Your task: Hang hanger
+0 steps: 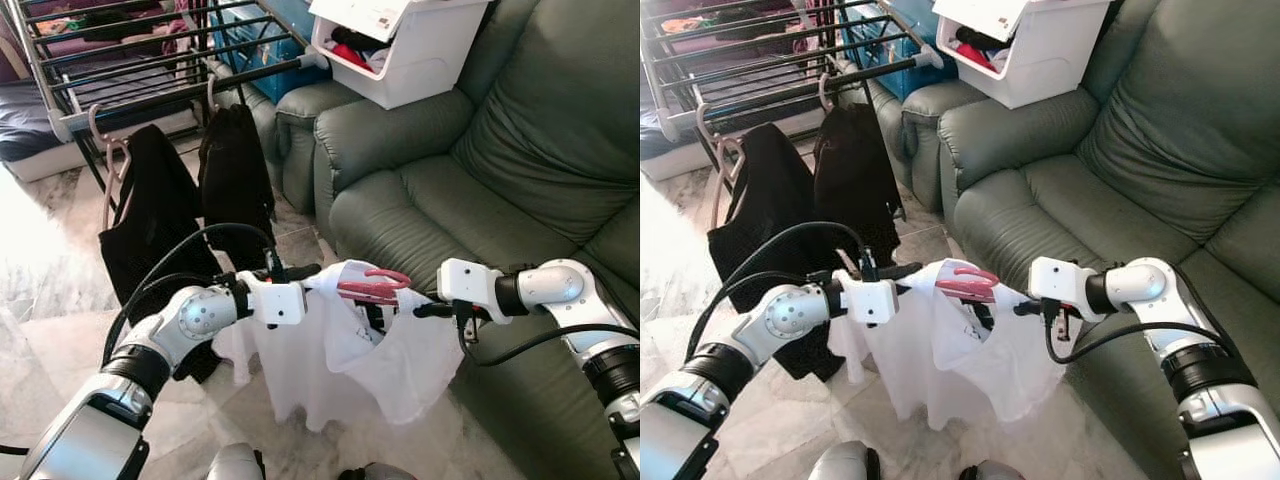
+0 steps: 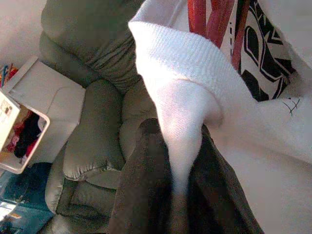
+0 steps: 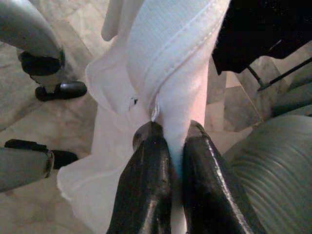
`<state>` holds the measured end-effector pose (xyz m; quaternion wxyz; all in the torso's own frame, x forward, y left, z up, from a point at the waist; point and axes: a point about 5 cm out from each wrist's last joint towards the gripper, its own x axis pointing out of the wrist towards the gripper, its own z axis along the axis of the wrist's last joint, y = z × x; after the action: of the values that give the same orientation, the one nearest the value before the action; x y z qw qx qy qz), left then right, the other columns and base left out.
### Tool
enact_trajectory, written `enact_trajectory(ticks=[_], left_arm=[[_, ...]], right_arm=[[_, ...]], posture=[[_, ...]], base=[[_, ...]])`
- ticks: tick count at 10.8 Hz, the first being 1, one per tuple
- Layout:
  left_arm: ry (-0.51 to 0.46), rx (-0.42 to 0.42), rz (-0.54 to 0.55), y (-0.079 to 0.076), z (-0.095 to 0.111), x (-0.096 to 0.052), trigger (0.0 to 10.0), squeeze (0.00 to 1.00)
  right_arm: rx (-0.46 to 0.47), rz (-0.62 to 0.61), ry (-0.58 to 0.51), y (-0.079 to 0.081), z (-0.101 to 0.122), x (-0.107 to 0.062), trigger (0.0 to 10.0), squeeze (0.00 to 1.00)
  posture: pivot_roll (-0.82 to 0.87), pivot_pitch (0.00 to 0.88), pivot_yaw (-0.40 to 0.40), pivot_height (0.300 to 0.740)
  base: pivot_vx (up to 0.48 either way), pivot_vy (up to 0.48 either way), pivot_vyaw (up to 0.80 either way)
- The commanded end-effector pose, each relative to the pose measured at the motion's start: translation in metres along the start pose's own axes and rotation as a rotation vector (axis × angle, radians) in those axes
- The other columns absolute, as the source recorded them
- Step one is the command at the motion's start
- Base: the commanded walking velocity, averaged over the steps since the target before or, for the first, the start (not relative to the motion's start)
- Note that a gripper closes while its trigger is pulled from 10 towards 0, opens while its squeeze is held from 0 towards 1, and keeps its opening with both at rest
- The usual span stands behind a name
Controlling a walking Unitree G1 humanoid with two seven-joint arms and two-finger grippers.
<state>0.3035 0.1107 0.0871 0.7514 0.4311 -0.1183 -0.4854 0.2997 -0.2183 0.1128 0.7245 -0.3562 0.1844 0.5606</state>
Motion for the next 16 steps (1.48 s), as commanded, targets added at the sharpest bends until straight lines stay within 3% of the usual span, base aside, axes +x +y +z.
enact_trajectory(ticks=[1, 2, 3, 4, 7, 9, 11, 14, 15, 16], left_arm=[[-0.039, 0.023, 0.054, 0.014, 0.007, 0.003, 0.0, 0.00], [-0.035, 0.013, 0.047, 0.012, 0.007, 0.004, 6.3, 0.00], [-0.024, -0.018, 0.044, 0.010, 0.005, 0.004, 10.0, 0.57], [-0.005, -0.063, 0.072, 0.012, 0.002, 0.004, 10.0, 1.00], [-0.006, -0.052, 0.062, 0.011, 0.002, 0.000, 10.0, 1.00], [-0.007, -0.082, 0.128, 0.013, 0.005, -0.010, 10.0, 1.00], [0.027, -0.148, 0.214, -0.001, 0.001, -0.019, 10.0, 1.00], [0.088, -0.310, 0.416, -0.012, -0.003, -0.034, 10.0, 1.00], [0.120, -0.420, 0.524, -0.017, -0.005, -0.040, 10.0, 1.00], [0.149, -0.443, 0.562, -0.020, -0.006, -0.041, 10.0, 1.00]], right_arm=[[0.006, -0.008, 0.004, -0.001, -0.001, -0.001, 0.0, 0.00], [0.003, -0.033, -0.010, -0.003, 0.001, 0.000, 0.0, 0.00], [0.007, -0.048, -0.022, -0.004, 0.002, 0.000, 0.0, 0.00], [0.010, -0.056, -0.015, -0.004, 0.002, 0.002, 0.0, 0.00], [0.025, -0.068, -0.024, 0.000, 0.001, 0.006, 0.0, 0.00], [0.061, -0.119, -0.043, 0.005, 0.000, 0.012, 0.0, 0.00], [0.168, -0.324, -0.061, 0.004, -0.003, 0.028, 0.0, 0.00], [0.325, -0.465, -0.049, 0.032, -0.016, 0.056, 0.0, 0.00], [0.404, -0.592, -0.025, 0.035, -0.022, 0.060, 0.0, 0.00], [0.449, -0.689, -0.033, 0.033, -0.024, 0.059, 0.0, 0.00]], posture=[[-0.09, 0.000, -0.027, 0.740], [-0.09, 0.000, -0.027, 0.740], [-0.09, 0.000, -0.028, 0.740], [-0.09, 0.000, -0.028, 0.740], [-0.08, 0.000, -0.027, 0.740], [-0.06, 0.013, -0.025, 0.740], [-0.05, 0.009, -0.040, 0.740], [-0.06, 0.000, -0.044, 0.740], [-0.06, 0.000, -0.037, 0.740], [-0.06, 0.000, -0.037, 0.740]], base=[[0.000, 0.000, 0.00], [0.000, 0.000, 0.00], [0.000, 0.000, 0.00], [0.000, 0.000, 0.00], [0.000, 0.000, 0.00], [0.000, 0.000, 0.00], [0.000, 0.000, 0.00], [0.000, 0.000, 0.00], [0.000, 0.000, 0.00], [0.000, 0.000, 0.00]])
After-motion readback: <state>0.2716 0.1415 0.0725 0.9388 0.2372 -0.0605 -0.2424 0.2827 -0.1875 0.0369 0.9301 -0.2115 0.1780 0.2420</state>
